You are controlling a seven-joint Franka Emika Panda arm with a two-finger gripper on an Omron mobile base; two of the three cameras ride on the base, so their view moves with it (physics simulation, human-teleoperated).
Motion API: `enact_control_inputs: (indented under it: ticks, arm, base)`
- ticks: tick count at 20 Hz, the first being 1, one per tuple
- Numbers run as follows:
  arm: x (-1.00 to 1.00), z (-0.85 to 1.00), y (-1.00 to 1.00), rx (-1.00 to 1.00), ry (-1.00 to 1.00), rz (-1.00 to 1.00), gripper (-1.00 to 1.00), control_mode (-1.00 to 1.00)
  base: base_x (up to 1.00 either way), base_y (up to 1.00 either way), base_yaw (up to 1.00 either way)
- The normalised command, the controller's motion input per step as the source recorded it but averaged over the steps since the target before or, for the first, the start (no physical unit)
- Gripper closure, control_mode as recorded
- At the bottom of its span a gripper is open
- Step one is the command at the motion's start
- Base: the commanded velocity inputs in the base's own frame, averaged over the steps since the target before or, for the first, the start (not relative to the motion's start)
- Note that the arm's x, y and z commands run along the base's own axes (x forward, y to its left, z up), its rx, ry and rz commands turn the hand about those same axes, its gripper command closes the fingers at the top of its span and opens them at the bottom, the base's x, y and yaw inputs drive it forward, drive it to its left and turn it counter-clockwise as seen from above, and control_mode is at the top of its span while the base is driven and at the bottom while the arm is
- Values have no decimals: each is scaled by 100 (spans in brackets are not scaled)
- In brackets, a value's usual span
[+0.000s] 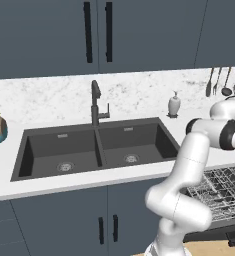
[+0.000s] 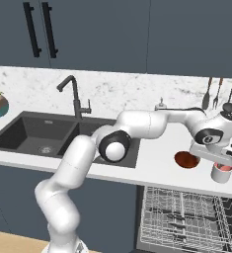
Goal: Pick up the cup and bowl from the counter, place them in the dishwasher, and close the dishwasher door.
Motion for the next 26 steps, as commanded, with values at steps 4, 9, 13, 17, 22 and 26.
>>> enact_control_inputs:
  ticks: [4,9,13,17,22,26]
  arm:
    - [10,-26,-35,0,0,2,-100,-100]
    - [2,-24,-16,0,0,4,-100,-100]
    - [0,-29,0,0,0,8,-100,-100]
    - [0,-14,0,0,0,11,-100,-100]
    - [0,8,0,0,-8,7,-100,-100]
    - [0,7,1,-1,-4,2,-100,-100]
  base:
    - [0,0,0]
    - [0,0,0]
    - [0,0,0]
    - [0,0,0]
    - [0,0,0]
    - [0,0,0]
